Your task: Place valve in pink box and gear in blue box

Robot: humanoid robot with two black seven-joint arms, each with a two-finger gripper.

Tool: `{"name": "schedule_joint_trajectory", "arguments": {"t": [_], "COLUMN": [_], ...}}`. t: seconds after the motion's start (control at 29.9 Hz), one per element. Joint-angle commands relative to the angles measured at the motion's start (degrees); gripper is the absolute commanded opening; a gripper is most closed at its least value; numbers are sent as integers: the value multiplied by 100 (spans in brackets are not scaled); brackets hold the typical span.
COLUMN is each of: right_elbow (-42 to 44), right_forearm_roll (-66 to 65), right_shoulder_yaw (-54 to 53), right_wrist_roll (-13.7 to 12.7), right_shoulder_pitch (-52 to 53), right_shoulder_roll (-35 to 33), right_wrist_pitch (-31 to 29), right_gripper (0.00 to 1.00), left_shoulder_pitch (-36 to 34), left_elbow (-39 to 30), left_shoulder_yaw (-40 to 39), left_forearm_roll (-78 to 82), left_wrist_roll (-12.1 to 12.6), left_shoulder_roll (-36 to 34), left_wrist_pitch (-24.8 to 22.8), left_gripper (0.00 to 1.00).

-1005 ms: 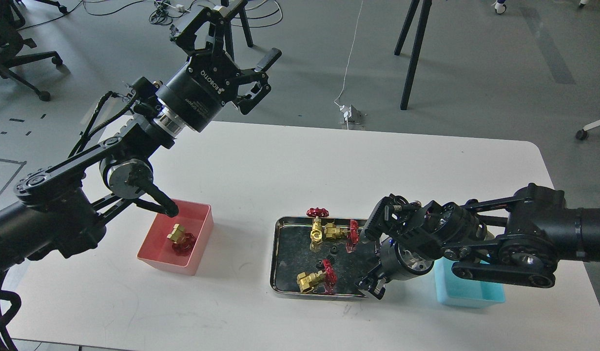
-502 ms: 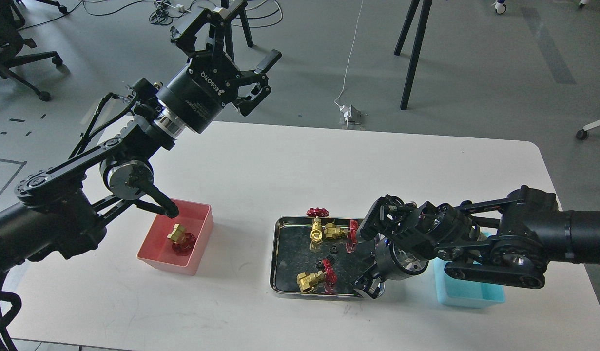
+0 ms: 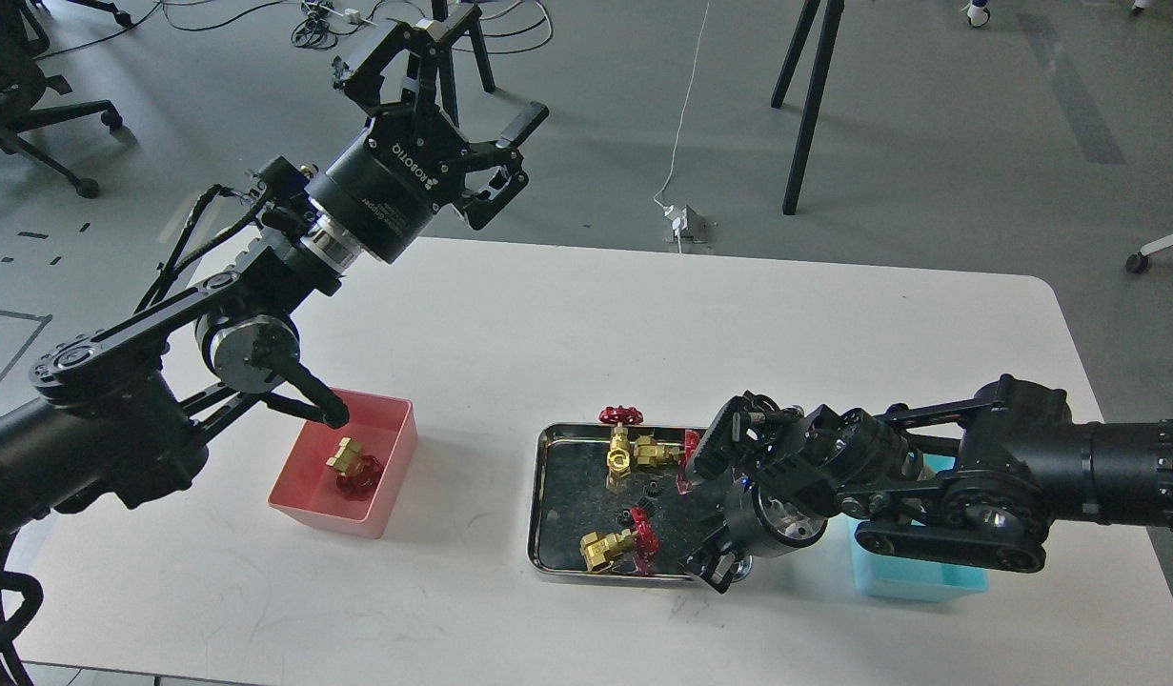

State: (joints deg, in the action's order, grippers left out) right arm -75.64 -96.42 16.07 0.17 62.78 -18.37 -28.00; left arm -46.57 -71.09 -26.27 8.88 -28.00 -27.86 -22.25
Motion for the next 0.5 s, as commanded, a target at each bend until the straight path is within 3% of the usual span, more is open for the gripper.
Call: {"name": "schedule_joint_trajectory", "arguments": {"t": [0.0, 0.47], "right_elbow": [14, 58], "right_forearm_roll": [0, -9], "right_shoulder_yaw": [1, 10], "right_wrist_roll": [0, 0], "right_shoulder_pitch": [-3, -64], "right_shoulder_roll": [17, 61], "right_wrist_pitch": [0, 0], "right_gripper": [47, 39], "left_shoulder_pitch": [43, 52], "left_elbow": [34, 34], "left_shoulder_yaw": [-1, -1], "left_forearm_roll": [0, 0], "left_wrist_roll": [0, 0], "left_shoulder_roll": [0, 26], "left_wrist_pitch": [-16, -16], "left_gripper": [91, 91]}}
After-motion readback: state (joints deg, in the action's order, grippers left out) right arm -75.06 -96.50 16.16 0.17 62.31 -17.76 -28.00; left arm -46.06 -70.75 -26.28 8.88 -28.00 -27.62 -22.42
